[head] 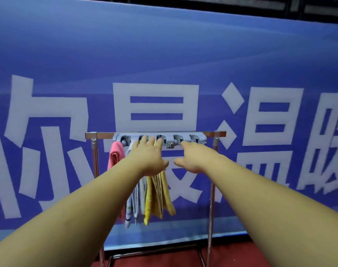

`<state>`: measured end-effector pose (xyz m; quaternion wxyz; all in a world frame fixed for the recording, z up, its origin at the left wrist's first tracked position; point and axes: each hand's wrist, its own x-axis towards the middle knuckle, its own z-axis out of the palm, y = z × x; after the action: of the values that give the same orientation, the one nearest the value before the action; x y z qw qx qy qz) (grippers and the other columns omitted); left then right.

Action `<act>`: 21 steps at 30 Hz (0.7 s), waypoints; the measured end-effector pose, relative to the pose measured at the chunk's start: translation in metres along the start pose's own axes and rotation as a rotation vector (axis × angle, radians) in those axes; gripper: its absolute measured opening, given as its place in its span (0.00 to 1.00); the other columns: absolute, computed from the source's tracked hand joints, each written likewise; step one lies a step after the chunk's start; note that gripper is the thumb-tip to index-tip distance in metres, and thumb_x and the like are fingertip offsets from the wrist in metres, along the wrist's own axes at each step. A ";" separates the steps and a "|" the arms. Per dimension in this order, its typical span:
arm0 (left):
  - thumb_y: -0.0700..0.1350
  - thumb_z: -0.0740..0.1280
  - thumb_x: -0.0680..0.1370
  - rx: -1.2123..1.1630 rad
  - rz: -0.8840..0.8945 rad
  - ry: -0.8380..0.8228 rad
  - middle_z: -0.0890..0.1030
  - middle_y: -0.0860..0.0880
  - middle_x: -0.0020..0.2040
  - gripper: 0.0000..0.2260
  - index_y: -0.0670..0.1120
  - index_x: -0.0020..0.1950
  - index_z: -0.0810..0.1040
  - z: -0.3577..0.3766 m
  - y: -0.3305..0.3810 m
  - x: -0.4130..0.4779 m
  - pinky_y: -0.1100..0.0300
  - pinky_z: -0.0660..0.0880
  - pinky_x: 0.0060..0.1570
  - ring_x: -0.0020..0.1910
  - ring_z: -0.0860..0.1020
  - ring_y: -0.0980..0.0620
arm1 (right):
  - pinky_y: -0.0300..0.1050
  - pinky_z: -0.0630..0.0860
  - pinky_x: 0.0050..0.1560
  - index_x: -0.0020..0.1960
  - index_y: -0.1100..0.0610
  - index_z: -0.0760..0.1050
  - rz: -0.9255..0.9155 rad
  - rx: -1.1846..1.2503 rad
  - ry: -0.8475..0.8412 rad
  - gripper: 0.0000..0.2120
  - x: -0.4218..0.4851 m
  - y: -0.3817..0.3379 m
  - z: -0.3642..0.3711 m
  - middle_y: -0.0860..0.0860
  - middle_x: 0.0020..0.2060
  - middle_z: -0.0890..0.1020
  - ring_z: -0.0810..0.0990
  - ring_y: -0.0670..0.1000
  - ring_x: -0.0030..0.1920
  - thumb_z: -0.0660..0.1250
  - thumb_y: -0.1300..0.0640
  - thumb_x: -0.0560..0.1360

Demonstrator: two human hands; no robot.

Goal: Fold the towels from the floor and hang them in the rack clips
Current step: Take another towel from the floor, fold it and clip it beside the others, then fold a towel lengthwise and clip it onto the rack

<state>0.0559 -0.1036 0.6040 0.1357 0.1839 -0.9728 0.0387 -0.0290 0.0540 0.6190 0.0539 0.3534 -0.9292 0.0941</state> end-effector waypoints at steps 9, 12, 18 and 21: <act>0.69 0.57 0.83 0.000 0.076 -0.004 0.49 0.44 0.88 0.41 0.49 0.88 0.46 -0.010 0.073 -0.076 0.39 0.47 0.84 0.87 0.44 0.40 | 0.59 0.80 0.61 0.82 0.54 0.60 0.118 -0.062 0.030 0.35 -0.105 0.047 -0.014 0.57 0.70 0.76 0.79 0.61 0.64 0.65 0.39 0.81; 0.70 0.56 0.83 -0.009 0.092 -0.043 0.48 0.44 0.88 0.41 0.48 0.88 0.46 0.010 0.092 -0.094 0.39 0.48 0.84 0.87 0.44 0.40 | 0.59 0.79 0.63 0.80 0.55 0.62 0.143 -0.064 0.020 0.35 -0.127 0.068 0.006 0.57 0.69 0.77 0.79 0.61 0.65 0.65 0.38 0.81; 0.70 0.56 0.83 -0.039 0.108 -0.162 0.49 0.43 0.88 0.41 0.50 0.88 0.45 0.078 0.120 -0.107 0.40 0.48 0.84 0.87 0.46 0.39 | 0.57 0.77 0.65 0.80 0.57 0.63 0.188 -0.012 -0.096 0.33 -0.149 0.117 0.073 0.58 0.73 0.74 0.76 0.61 0.69 0.65 0.40 0.82; 0.70 0.57 0.83 -0.051 0.112 -0.239 0.50 0.42 0.88 0.41 0.50 0.88 0.47 0.134 0.131 -0.107 0.39 0.50 0.83 0.86 0.48 0.38 | 0.58 0.75 0.68 0.79 0.57 0.65 0.210 0.016 -0.155 0.32 -0.151 0.146 0.125 0.58 0.74 0.74 0.74 0.62 0.72 0.66 0.40 0.82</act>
<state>0.0701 0.0387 0.4425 0.0209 0.1293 -0.9914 -0.0007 -0.0188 0.2319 0.4515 -0.0309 0.2608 -0.9617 0.0788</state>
